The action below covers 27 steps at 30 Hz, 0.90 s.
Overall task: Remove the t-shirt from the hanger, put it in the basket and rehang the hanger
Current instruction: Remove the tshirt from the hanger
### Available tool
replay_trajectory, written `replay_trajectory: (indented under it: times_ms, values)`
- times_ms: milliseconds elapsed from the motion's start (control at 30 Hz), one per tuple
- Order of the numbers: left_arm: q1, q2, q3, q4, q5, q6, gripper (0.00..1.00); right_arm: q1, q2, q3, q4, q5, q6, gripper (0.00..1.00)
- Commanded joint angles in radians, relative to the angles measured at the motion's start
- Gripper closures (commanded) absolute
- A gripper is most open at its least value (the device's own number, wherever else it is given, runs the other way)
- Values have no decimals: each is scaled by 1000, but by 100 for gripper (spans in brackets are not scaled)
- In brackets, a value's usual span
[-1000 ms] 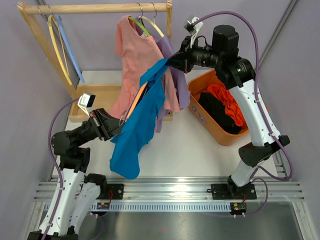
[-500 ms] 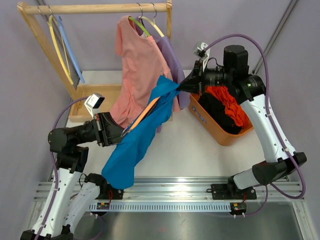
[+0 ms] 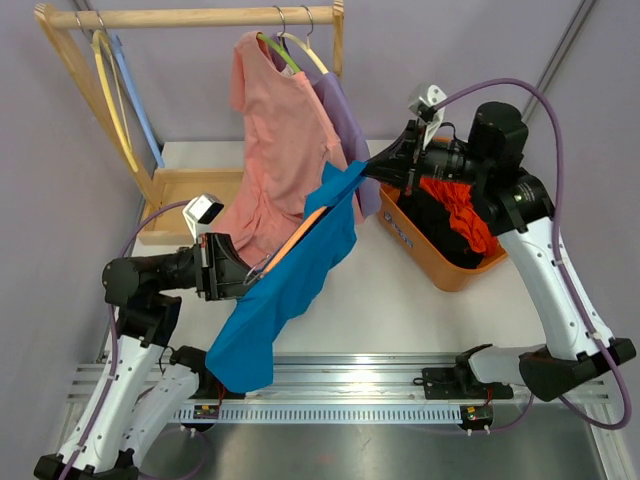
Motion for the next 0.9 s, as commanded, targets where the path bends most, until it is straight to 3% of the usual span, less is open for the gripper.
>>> replay_trajectory:
  times_ms: [0,200,333,433,567,600,767,867]
  values:
    - [-29,-35,68,-177,111,158,100,-23,-31,53,178,271,68,100]
    - [-59,3,106,-179,113,151,100,-23,62,133,29,189,106,100]
    - [-81,26,164,-214,113,149,100,-23,64,54,-19,109,96,98]
    - [-87,34,203,-250,113,146,100,-24,44,38,-50,24,39,84]
    - [-88,26,206,-249,111,103,100,-38,-5,20,-41,-69,-22,38]
    - [-88,23,191,-229,108,79,100,-61,-16,9,-33,-88,-22,22]
    - [-90,12,137,19,74,-122,100,-190,-36,6,-62,-192,-55,12]
    - [-90,17,119,105,56,-190,100,-268,-43,-10,-180,-327,-178,8]
